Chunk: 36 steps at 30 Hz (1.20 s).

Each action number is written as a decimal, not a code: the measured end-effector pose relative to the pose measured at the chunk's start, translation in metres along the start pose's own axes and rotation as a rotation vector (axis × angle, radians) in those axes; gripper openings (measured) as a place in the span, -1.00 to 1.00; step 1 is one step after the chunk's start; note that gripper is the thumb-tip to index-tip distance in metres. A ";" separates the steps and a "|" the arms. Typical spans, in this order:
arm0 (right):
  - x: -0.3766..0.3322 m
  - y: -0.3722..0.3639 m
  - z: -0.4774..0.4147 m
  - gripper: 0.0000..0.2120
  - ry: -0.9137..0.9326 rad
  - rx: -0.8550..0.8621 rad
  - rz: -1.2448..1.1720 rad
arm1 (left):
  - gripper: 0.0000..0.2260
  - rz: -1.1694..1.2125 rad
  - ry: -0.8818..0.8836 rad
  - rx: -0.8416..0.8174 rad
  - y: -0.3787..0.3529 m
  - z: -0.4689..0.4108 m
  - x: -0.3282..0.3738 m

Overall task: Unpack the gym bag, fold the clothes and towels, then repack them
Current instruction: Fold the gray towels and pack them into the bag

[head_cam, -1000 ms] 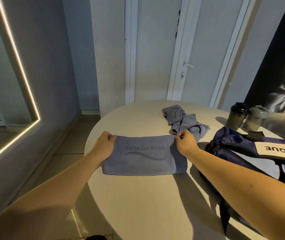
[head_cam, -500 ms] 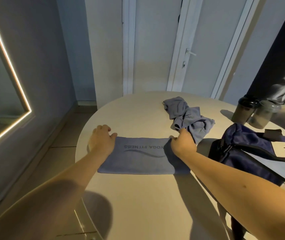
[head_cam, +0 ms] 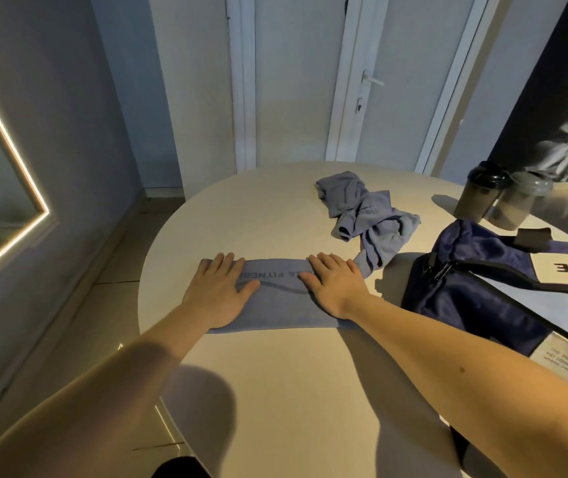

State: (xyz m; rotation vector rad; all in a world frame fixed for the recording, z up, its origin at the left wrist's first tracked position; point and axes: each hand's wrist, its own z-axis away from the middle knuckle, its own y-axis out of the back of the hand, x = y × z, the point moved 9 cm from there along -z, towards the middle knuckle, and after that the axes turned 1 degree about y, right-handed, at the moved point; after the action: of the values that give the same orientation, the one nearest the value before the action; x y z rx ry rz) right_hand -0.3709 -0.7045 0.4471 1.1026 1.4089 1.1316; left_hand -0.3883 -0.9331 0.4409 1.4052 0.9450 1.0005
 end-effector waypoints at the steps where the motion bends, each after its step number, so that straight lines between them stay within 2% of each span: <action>1: 0.000 0.000 -0.001 -0.43 -0.012 -0.016 -0.012 | -0.35 -0.014 0.006 0.009 0.004 0.000 0.003; 3: 0.003 0.007 0.000 -0.52 -0.057 -0.026 -0.066 | -0.48 -0.016 -0.014 0.105 0.023 0.009 0.021; 5: 0.006 0.019 0.001 -0.64 -0.106 -0.012 -0.071 | -0.61 0.070 -0.111 0.200 0.044 0.030 0.058; 6: 0.007 0.024 0.003 -0.69 -0.125 -0.018 -0.039 | -0.63 0.149 -0.180 0.194 0.048 0.043 0.080; 9: 0.013 0.035 0.016 -0.76 -0.193 -0.060 0.014 | -0.54 0.266 -0.342 0.048 0.040 0.092 0.139; 12: 0.018 0.040 0.036 -0.81 -0.249 -0.091 -0.050 | -0.46 0.216 -0.406 -0.036 0.024 0.128 0.168; 14: 0.019 0.043 0.051 -0.85 -0.273 -0.123 -0.117 | -0.43 0.170 -0.415 -0.026 0.020 0.145 0.171; 18: 0.019 0.053 0.092 -0.83 -0.340 -0.174 -0.283 | -0.35 0.223 -0.397 0.024 0.025 0.181 0.159; 23: 0.012 0.048 0.159 -0.80 -0.409 -0.198 -0.535 | -0.25 0.245 -0.421 -0.023 0.030 0.229 0.152; 25: 0.008 0.043 0.184 -0.64 -0.410 -0.186 -0.727 | -0.16 0.208 -0.436 -0.036 0.028 0.244 0.149; 28: -0.007 0.036 0.223 -0.55 -0.415 -0.234 -1.075 | -0.09 0.161 -0.481 -0.009 0.017 0.263 0.144; 30: -0.011 0.036 0.242 -0.54 -0.376 -0.214 -1.154 | -0.20 0.106 -0.538 0.101 0.012 0.272 0.144; 33: -0.016 0.032 0.266 -0.55 -0.310 -0.193 -1.243 | -0.46 0.168 -0.573 0.268 0.012 0.283 0.140; 36: -0.021 0.035 0.287 -0.69 -0.207 -0.189 -1.221 | -0.59 0.259 -0.582 0.319 0.019 0.296 0.140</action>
State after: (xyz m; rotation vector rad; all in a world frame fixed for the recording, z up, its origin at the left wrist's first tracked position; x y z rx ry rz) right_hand -0.0814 -0.6923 0.4603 0.0826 1.3952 0.2277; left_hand -0.0631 -0.8964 0.4598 1.9834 0.5052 0.5722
